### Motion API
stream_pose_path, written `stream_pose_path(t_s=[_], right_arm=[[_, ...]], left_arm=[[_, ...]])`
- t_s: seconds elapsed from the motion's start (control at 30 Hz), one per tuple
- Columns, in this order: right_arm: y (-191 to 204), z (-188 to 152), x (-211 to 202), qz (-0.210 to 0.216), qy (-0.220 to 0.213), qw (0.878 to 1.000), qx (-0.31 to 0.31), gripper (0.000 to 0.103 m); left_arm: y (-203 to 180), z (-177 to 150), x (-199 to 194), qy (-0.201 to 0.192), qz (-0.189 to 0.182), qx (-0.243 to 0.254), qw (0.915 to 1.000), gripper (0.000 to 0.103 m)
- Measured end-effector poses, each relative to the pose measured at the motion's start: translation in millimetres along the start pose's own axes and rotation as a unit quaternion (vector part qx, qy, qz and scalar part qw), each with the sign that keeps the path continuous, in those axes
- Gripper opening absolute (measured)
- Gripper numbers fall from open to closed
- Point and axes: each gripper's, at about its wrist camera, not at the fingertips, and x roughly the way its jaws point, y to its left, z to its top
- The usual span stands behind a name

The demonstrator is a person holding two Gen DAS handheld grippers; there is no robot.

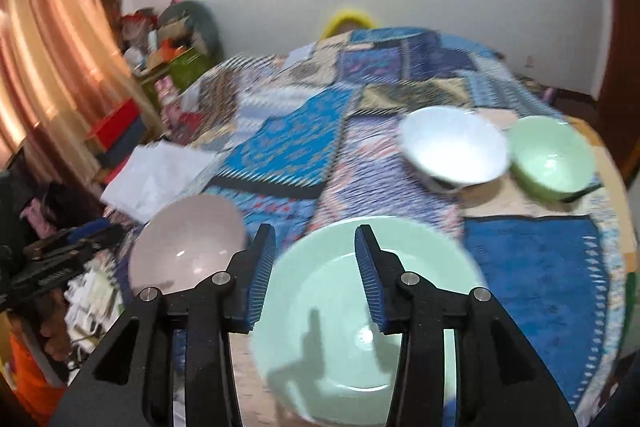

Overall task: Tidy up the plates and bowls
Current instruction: 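Carry the pink bowl, lower it onto the bed cover, open both tools, then move both tools to the white bowl with black dots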

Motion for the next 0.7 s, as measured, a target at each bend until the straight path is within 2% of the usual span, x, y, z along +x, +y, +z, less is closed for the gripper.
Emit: stream_pose_path(t_s=[0.1, 0.23, 0.3, 0.33, 0.47, 0.7], right_arm=[[-19.3, 7.3, -9.8, -0.010, -0.009, 1.000, 0.012, 0.041], [-40.9, 16.4, -17.7, -0.041, -0.023, 0.999, 0.010, 0.042], [-53.9, 19.8, -19.6, -0.058, -0.031, 0.998, 0.010, 0.047], [-60.9, 21.0, -19.0, -0.068, -0.035, 0.997, 0.012, 0.053], [-85.0, 21.1, -12.3, -0.083, -0.032, 0.996, 0.024, 0.054], [-121.2, 27.1, 17.6, -0.075, -0.007, 0.996, 0.052, 0.054]], left_arm=[[-17.6, 12.3, -8.2, -0.019, -0.010, 0.011, 0.9997, 0.068], [-48.7, 29.6, -13.0, -0.040, -0.016, 0.039, 0.9983, 0.071], [-63.1, 36.6, -10.7, -0.043, -0.021, 0.052, 0.9975, 0.080], [-71.5, 40.9, -8.1, -0.047, -0.031, 0.058, 0.9968, 0.082], [-91.6, 52.5, 8.2, -0.047, -0.038, 0.058, 0.9964, 0.082], [-127.0, 75.9, 55.3, -0.008, -0.047, 0.073, 0.9962, 0.082]])
